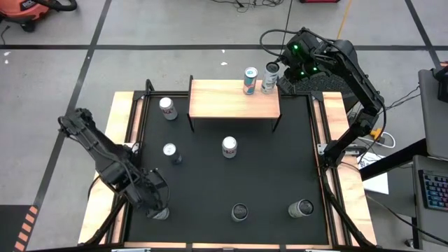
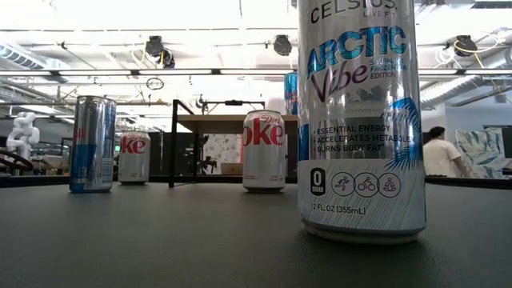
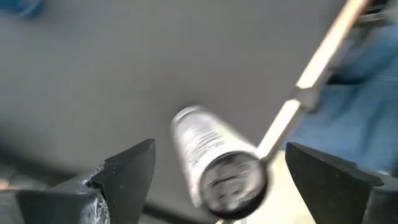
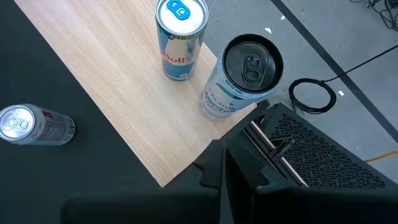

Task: Place canned beverage on shelf
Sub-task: Put the left white-yellow soda can on the shelf

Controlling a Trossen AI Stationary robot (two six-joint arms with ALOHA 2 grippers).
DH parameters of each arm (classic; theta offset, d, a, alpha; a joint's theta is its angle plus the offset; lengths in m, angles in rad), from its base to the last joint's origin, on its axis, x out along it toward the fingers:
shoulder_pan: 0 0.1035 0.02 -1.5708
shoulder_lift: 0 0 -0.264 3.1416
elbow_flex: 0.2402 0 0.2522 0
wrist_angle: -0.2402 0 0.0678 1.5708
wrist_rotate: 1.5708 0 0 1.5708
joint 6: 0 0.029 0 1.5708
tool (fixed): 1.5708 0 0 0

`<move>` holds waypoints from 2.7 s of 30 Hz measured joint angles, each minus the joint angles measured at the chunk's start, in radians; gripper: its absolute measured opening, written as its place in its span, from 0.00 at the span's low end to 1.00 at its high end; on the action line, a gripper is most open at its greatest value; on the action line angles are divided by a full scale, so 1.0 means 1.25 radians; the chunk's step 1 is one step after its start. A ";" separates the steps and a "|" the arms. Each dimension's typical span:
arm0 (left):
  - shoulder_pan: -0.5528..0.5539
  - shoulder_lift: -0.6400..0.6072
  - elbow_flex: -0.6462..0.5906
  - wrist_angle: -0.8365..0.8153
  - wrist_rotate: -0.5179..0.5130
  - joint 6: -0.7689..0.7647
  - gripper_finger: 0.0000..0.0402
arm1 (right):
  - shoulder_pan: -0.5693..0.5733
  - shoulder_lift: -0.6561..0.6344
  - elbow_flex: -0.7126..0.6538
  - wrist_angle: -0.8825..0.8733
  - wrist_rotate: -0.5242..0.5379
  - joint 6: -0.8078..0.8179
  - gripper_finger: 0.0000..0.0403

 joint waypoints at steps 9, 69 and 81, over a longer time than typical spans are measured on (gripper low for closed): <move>-0.036 0.090 0.054 -0.057 0.054 -0.089 0.90 | 0.000 0.000 0.000 0.000 0.000 -0.006 0.00; -0.053 0.178 0.058 -0.014 0.051 -0.106 0.90 | 0.000 0.000 0.000 0.008 0.000 -0.018 0.00; -0.053 0.178 0.058 -0.014 0.073 -0.144 0.90 | 0.000 0.000 0.000 0.008 0.000 -0.018 0.00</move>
